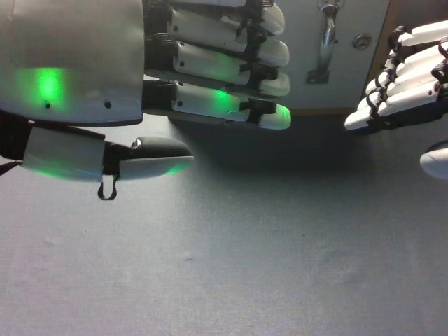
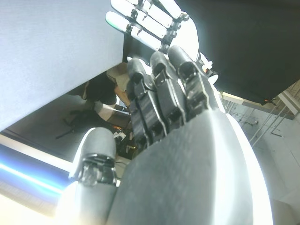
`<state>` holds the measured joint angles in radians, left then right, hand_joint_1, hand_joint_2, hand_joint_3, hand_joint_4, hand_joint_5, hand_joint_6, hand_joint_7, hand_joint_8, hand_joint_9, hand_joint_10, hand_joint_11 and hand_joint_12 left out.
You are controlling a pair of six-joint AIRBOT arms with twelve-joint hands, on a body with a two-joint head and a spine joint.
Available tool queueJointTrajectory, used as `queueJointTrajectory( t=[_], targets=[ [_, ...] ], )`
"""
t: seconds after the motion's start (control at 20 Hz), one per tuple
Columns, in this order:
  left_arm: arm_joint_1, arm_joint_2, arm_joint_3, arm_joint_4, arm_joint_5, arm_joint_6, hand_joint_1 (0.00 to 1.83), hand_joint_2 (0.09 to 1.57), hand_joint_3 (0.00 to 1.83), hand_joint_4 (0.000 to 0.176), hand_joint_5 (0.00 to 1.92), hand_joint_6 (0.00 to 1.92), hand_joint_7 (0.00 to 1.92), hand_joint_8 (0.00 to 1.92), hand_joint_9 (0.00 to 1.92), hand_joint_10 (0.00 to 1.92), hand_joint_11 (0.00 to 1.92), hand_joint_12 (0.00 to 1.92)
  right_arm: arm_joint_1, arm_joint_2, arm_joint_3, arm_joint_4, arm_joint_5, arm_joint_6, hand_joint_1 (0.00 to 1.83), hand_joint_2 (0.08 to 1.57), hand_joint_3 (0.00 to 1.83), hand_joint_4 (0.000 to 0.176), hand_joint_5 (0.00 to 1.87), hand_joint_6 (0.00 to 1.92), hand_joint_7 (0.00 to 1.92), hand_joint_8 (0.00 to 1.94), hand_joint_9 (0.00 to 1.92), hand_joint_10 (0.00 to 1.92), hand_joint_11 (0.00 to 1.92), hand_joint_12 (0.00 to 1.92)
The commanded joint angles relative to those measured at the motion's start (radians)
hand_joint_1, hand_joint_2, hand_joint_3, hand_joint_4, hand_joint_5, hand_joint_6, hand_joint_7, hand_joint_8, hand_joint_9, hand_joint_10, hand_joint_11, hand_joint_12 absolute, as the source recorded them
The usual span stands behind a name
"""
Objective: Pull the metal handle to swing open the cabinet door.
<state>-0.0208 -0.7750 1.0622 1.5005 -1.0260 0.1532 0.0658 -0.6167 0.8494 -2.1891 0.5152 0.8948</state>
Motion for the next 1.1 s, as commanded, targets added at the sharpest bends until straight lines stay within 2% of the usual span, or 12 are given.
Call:
queueJointTrajectory(
  t=[0.0,0.45,1.05],
  targets=[
    [-0.010,0.006,0.000,-0.097,-0.025,0.009,0.00,1.57,0.09,0.000,0.42,0.00,0.41,0.00,0.37,0.01,0.03,0.72,0.015,0.008,-0.002,0.045,-0.046,-0.003,0.00,1.57,0.09,0.000,0.35,0.02,0.37,0.00,0.33,0.02,0.00,0.86],
    [-0.010,0.006,0.000,-0.097,-0.025,0.009,0.00,1.57,0.08,0.000,0.42,0.00,0.42,0.00,0.38,0.00,0.05,0.73,0.004,0.012,0.013,0.045,-0.046,-0.002,0.00,1.57,0.09,0.000,0.36,0.00,0.38,0.00,0.34,0.00,0.00,0.90],
    [-0.010,0.006,0.000,-0.097,-0.025,0.009,0.00,1.57,0.08,0.000,0.41,0.00,0.41,0.00,0.37,0.00,0.05,0.73,-0.045,-0.018,0.090,0.046,-0.058,0.116,0.00,1.57,0.09,0.000,0.36,0.00,0.37,0.00,0.33,0.00,0.00,0.89]
  ],
)
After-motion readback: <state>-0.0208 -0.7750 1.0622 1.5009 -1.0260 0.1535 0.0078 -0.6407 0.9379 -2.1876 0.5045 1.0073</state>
